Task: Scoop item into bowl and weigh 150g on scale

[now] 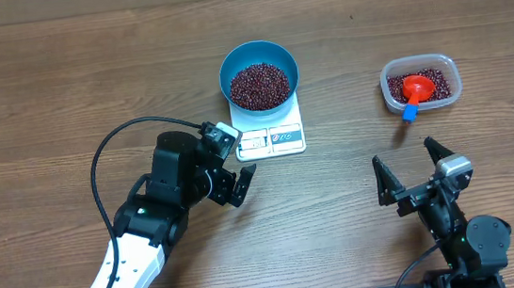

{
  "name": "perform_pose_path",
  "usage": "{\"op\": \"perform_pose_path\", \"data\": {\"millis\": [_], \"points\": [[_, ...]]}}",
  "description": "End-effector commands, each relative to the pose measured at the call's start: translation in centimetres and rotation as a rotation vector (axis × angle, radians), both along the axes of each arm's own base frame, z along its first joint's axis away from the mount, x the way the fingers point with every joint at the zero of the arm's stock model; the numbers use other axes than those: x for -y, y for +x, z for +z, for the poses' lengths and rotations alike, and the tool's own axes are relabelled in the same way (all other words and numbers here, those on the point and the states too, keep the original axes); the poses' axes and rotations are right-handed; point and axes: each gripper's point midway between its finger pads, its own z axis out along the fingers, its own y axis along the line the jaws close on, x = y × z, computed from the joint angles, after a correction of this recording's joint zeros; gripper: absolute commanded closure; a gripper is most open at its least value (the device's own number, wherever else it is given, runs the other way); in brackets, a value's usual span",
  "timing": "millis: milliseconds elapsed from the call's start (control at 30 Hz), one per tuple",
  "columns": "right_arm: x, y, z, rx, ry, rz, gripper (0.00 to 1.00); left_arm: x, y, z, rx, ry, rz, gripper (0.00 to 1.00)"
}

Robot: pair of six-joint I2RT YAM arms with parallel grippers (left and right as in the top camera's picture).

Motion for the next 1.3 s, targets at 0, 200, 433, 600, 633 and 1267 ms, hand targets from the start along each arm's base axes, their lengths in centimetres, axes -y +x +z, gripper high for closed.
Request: {"op": "perform_pose_path", "data": {"millis": [0,200,433,600,633,1267], "points": [[-0.03,-0.04,-1.11,0.007,-0.002,-0.003,0.0,0.2,0.39,0.82,0.009,-0.02,0.002,0.01],[-0.02,0.09,-1.54,0.033,-0.002,-0.003,0.0,0.2,0.39,0.82,0.009,-0.02,0.002,0.01],[-0.02,0.14,-1.42,0.045,-0.002,-0.003,0.0,0.21,0.4,0.83,0.009,-0.02,0.002,0.0],[-0.02,0.14,-1.44,0.045,-0.002,-0.003,0.0,0.2,0.39,0.82,0.009,-0.02,0.002,0.0],[-0.02,0.14,-1.44,0.045,-0.002,-0.003,0.0,0.21,0.39,0.82,0.009,-0.02,0.002,0.01],[-0.02,0.14,-1.45,0.044,-0.002,-0.003,0.0,0.2,0.39,0.82,0.009,-0.02,0.002,0.01]]}}
